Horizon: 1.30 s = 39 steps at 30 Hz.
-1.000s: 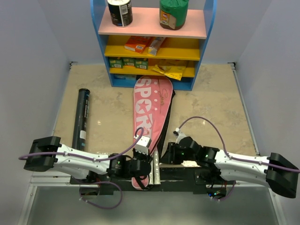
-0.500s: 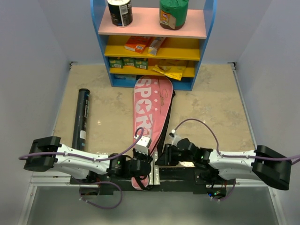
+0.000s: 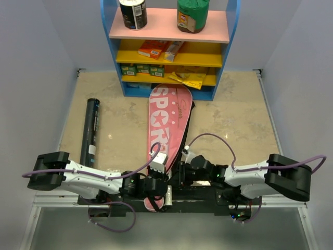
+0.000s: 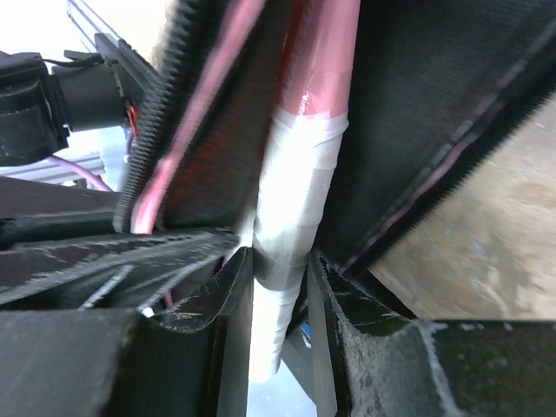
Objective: Pack up the badminton gear
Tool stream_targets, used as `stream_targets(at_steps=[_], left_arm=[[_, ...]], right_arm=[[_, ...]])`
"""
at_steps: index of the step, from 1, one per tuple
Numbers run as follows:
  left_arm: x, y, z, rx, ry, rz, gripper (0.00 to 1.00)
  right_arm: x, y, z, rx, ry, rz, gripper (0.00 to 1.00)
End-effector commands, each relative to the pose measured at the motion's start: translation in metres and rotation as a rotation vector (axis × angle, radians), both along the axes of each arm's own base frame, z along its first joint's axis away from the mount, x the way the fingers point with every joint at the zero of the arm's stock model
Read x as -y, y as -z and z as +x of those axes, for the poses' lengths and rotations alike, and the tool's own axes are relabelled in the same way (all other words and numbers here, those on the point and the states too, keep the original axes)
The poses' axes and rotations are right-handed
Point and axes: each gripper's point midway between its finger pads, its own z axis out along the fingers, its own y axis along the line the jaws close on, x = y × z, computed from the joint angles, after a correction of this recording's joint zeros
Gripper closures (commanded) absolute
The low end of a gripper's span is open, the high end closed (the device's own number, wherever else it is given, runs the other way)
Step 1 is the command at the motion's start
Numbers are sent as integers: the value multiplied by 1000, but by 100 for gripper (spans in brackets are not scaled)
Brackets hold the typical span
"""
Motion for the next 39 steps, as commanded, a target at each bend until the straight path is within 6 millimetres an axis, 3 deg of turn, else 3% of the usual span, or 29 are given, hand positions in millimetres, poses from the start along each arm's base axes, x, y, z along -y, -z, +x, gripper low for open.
stream_targets(at_steps=[1,3,7,10,11,16,24,32,39], left_arm=[[24,-10,-13,-58,26,-125,100],[25,-11,-14,-60,30,-133,100],[25,-17,-13,-57,30,-146,100],[26,-22,-13,-54,31,-157,100],[27,-22,-13,-53,30,-158,100],[30,-26,-14,-58,35,-173,100],[24,-37,-10,-40,20,-175,100],[17,-52,0,2,-24,-145,100],[26,-73,3,64,-49,-121,100]], right_arm=[[-35,-42,23,75,54,145,79],[-42,-46,26,70,61,179,80],[-52,-28,28,52,76,171,82],[-66,-39,34,77,86,237,82],[-69,-31,34,74,82,225,82],[-86,-39,38,97,85,263,82],[-74,-47,48,155,152,197,82],[-74,-45,35,149,157,175,82],[-70,-49,31,146,190,207,81]])
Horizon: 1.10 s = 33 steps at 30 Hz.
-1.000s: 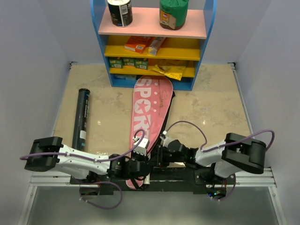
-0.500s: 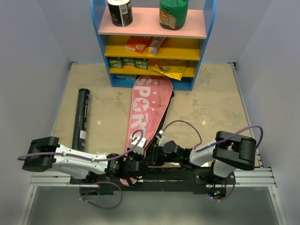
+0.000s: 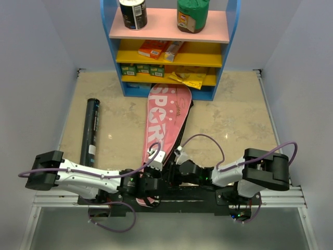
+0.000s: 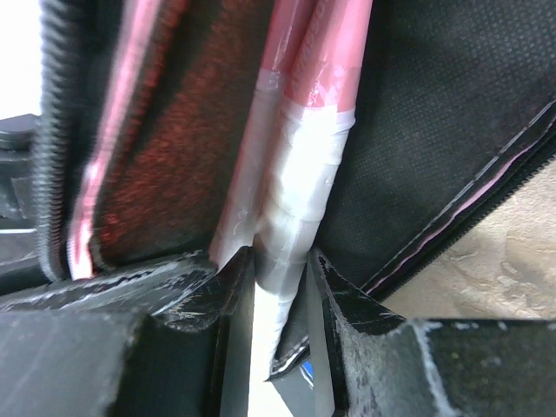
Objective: Pack up the badminton gear
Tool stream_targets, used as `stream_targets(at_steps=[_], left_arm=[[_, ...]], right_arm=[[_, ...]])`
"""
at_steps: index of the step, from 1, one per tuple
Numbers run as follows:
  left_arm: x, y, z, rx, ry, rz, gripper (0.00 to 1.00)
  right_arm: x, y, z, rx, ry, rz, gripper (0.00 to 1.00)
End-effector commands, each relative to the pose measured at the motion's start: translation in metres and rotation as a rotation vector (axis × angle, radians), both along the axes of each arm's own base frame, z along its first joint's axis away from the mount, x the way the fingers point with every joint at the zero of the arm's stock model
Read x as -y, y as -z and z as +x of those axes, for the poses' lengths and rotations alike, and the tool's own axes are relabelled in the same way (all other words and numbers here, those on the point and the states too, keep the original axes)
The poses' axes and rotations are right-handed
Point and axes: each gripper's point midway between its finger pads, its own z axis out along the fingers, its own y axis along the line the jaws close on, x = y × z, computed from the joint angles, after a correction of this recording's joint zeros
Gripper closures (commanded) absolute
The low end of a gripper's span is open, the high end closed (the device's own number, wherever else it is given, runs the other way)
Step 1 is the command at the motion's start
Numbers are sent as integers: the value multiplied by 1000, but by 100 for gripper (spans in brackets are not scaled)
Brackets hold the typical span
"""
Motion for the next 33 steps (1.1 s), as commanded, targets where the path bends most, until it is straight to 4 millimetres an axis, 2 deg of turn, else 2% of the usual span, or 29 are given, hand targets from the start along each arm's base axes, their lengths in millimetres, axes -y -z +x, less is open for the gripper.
stream_targets(at_steps=[1,8,16,20,23,24,25,26,27,28,29,30,32,33], left_arm=[[53,-57,-14,-28,13,-250,100],[50,-63,-16,-11,-5,-266,100],[52,-68,-18,-5,-12,-274,100],[48,-65,-17,-6,-24,-261,100],[39,-58,-14,-4,-48,-237,100],[36,-58,-14,-3,-55,-235,100],[32,-54,-13,1,-61,-219,100],[28,-51,-11,1,-75,-216,100],[26,-50,-11,2,-78,-214,100],[23,-47,-10,2,-82,-202,100],[20,-43,-10,0,-93,-198,100],[18,-41,-9,1,-96,-191,100],[12,-34,-9,-3,-107,-174,100],[11,-31,-9,-3,-110,-167,100]], right_arm=[[-21,-53,19,85,86,177,80],[-8,-62,23,93,171,237,77],[-33,-71,7,106,136,295,64],[-28,-67,2,90,128,287,55],[-13,-61,3,88,139,240,50],[-2,-44,3,87,150,166,49],[3,-44,4,88,153,149,48],[8,-53,3,89,159,161,48],[23,-37,5,90,178,85,48],[30,-36,6,95,187,68,47],[37,-46,8,100,205,89,46],[52,-31,9,104,215,1,45],[66,-34,17,135,261,-38,43],[79,-30,18,141,274,-89,42]])
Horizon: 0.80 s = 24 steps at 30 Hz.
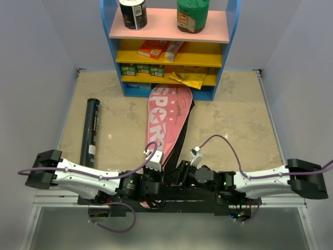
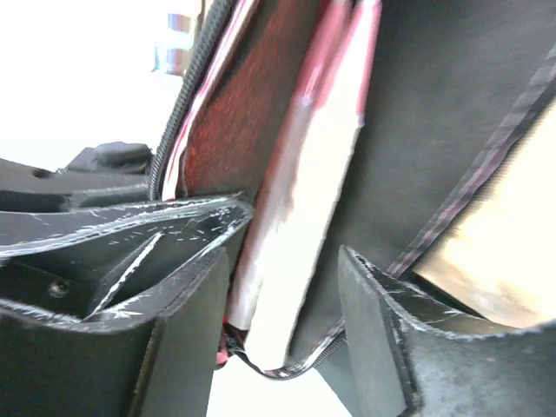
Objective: Pack up the badminton gear
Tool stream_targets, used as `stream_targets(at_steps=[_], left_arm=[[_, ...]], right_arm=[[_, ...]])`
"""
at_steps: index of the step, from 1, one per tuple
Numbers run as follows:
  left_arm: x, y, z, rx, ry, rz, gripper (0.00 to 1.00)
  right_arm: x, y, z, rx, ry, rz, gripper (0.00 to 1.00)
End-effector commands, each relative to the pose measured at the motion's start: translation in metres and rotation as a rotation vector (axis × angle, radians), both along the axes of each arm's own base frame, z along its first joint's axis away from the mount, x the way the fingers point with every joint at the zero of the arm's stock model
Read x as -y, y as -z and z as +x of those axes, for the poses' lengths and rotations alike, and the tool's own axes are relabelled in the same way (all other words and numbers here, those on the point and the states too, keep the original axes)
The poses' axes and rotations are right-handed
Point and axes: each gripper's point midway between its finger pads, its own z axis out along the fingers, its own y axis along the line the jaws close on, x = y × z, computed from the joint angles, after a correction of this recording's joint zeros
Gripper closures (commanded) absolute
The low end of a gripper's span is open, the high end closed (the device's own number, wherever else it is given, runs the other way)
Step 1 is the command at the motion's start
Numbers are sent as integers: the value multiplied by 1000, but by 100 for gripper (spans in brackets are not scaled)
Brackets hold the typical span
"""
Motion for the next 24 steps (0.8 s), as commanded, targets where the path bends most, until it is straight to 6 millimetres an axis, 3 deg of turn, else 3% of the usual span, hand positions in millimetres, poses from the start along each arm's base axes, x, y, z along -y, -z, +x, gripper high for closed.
stream_targets(at_steps=[1,6,7,8,10,11,14,16,20,21,23,24], left_arm=[[4,-4,-3,-26,-38,-86,100],[2,5,-5,-31,-34,-50,100],[3,7,-6,-34,-31,-43,100],[3,9,-9,-41,-17,-37,100],[4,13,-13,-50,-3,-29,100],[4,16,-17,-54,9,-22,100],[6,22,-27,-70,39,-18,100],[6,25,-32,-81,44,-23,100],[8,31,-46,-88,76,-14,100],[8,32,-48,-88,82,-8,100],[10,35,-54,-90,92,-1,100],[10,36,-56,-88,100,3,100]], right_arm=[[50,22,24,39,163,-204,42],[93,34,44,51,334,-414,37],[96,32,48,59,358,-439,34],[92,18,57,82,405,-439,29],[100,22,70,99,447,-546,27],[93,11,77,115,453,-550,27],[103,11,110,105,545,-594,26],[103,1,125,124,591,-544,25],[131,-10,155,173,732,-467,23],[129,-21,165,197,755,-401,22],[143,-20,177,229,759,-425,21],[138,-32,186,253,768,-360,21]])
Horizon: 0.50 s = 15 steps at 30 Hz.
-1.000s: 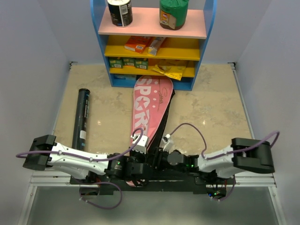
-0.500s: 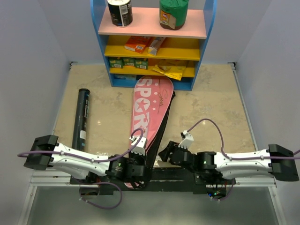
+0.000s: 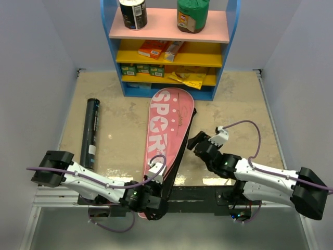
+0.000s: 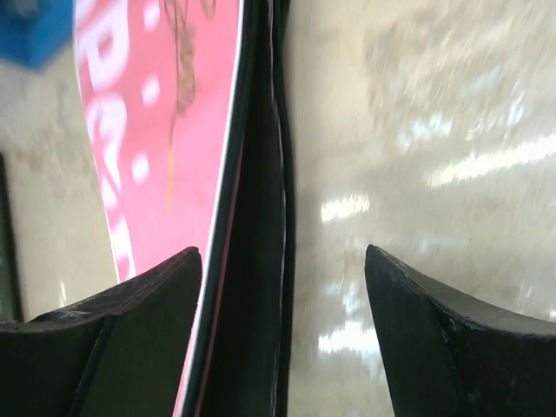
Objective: Pack up the badminton gear
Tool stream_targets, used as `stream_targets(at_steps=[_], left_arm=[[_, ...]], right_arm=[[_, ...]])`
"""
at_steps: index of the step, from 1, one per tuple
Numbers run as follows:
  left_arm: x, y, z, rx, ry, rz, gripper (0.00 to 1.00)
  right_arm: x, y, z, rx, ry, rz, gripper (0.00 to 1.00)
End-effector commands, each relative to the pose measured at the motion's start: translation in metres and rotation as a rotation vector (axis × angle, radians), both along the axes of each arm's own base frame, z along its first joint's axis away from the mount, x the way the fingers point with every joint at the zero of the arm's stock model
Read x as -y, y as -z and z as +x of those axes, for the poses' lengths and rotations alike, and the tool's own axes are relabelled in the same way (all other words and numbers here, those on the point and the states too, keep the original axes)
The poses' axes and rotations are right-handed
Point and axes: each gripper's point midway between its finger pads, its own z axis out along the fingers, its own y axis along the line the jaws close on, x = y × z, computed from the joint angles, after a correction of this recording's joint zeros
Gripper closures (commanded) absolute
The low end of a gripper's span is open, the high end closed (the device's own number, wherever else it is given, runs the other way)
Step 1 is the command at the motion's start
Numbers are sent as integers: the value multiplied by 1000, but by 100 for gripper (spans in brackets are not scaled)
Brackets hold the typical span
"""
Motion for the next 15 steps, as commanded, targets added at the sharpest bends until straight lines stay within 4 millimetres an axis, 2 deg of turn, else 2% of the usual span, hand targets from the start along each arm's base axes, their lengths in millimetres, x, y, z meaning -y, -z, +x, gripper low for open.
stream_targets(at_steps=[1,2,3,5,8,9,10,12,13,15], left_arm=[[12,-1,-15,-26,5,-60,100],[12,2,-18,-24,12,-52,100],[11,3,-19,-24,16,-48,100],[11,5,-23,-25,17,-49,100],[10,7,-28,-27,26,-52,100],[10,8,-29,-27,29,-50,100],[10,8,-30,-30,29,-52,100],[10,9,-33,-29,34,-49,100],[9,10,-34,-31,32,-52,100],[9,10,-36,-31,35,-53,100]], right_arm=[[9,-32,39,173,20,49,20],[19,-24,45,171,35,43,20],[16,-31,52,212,32,89,20],[23,-19,60,203,21,91,21],[16,-4,74,182,-18,89,21],[12,-7,80,197,-26,106,22],[9,11,83,160,-41,75,22],[1,8,94,178,-66,111,22],[1,18,97,162,-70,103,23],[2,18,107,178,-58,126,23]])
